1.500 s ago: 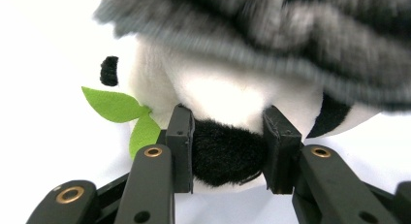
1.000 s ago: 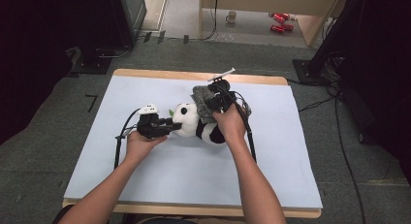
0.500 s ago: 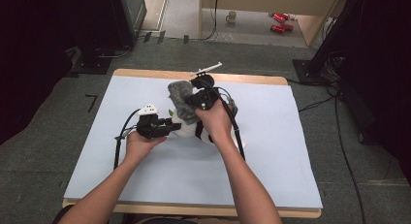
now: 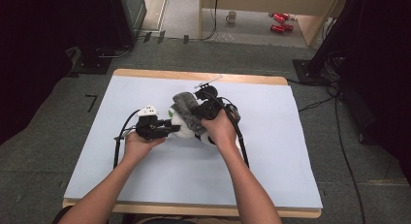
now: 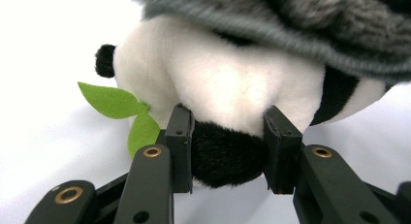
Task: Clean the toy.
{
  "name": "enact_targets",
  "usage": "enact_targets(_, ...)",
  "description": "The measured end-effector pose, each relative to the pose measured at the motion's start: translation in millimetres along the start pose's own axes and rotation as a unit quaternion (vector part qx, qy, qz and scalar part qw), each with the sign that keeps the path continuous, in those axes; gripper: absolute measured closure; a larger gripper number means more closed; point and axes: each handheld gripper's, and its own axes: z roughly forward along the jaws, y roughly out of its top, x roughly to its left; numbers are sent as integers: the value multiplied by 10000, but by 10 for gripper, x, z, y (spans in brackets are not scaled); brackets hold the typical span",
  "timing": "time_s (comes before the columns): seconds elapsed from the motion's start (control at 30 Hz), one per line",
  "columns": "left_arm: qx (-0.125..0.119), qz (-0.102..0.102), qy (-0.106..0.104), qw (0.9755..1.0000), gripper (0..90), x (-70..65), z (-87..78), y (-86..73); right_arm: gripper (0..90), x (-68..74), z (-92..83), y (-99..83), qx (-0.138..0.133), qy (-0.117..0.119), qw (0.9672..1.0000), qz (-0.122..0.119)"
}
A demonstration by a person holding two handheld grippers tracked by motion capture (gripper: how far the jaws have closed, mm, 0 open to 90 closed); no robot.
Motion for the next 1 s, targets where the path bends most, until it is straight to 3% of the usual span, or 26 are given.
enact_targets(0.33,7,8,-15,10000,624,-8,-4,-7,799,-249,-179,-10,-4,-396,9990,203)
enact_targets(0.43,14,45,-5,10000,623,-12,-4,-6,799,-317,-259,39,-27,-414,9984,395)
enact_targets(0.5,30,62,11,10000,624,-15,-3,-7,799,-312,-303,71,-27,-514,9982,296)
enact_targets(0.67,134,154,19,9998,621,-20,-10,-17,799,-330,-479,172,-347,-363,9980,392)
enact_targets(0.73,168,167,1,9997,618,-17,-13,-23,798,-332,-561,211,-439,-431,9975,354)
enact_targets(0.87,196,204,-20,9996,614,-12,-22,-43,798,-383,-692,240,-535,-434,9969,376)
enact_targets(1.0,181,213,-19,9996,613,-14,-22,-52,798,-445,-716,188,-523,-418,9967,449)
